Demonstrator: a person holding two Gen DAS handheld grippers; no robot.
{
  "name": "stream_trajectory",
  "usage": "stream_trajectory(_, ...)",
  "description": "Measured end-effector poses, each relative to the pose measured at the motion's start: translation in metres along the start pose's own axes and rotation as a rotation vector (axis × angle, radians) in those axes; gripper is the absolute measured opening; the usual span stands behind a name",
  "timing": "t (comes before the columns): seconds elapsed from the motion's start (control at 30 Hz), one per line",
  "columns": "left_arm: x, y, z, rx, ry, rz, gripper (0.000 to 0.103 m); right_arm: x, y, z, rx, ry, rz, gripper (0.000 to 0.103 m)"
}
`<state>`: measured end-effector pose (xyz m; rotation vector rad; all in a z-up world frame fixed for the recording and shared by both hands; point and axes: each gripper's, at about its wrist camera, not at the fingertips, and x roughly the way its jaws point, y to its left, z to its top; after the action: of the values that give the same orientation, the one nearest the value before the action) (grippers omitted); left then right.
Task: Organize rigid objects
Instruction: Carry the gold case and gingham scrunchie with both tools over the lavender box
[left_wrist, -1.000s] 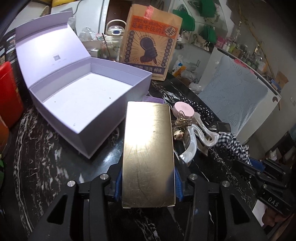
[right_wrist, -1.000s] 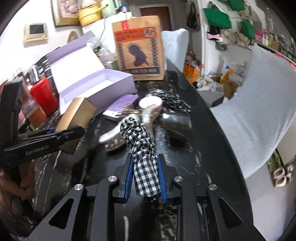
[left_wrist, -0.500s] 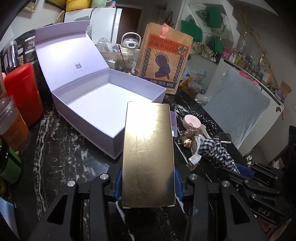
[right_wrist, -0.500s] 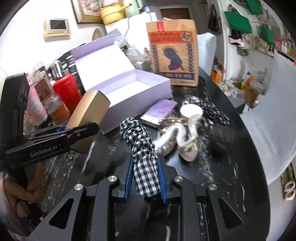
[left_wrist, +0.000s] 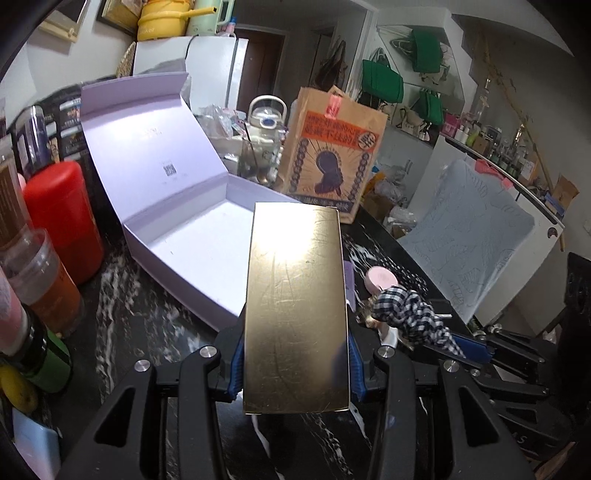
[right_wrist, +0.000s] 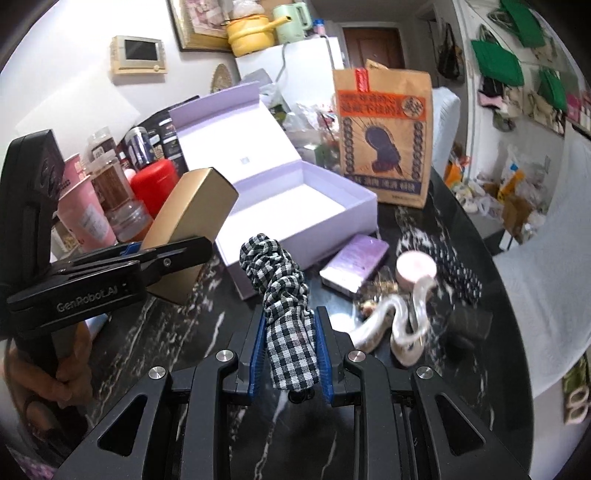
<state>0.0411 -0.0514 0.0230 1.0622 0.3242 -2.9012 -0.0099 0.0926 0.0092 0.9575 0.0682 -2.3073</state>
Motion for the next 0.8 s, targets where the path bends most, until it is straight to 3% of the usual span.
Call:
stream_trajectory(0.3,0.011,0.004,0.023,0.018,-0.004,0.02,0.043,0.015,0.0,0.025,-0.026,0.004,0.019,0.024)
stream_trajectory(0.47,0.019,0.009,0.04,0.004,-0.003,-0.016,0.043,0.022,-0.003,0.045,-0.041,-0.014,0.024,0.024)
stream_trajectory(0.8,0.038,0.024,0.08,0.013,-0.042,0.037,0.043,0.042,-0.008,0.087,-0.085,-0.039,0.016,0.024)
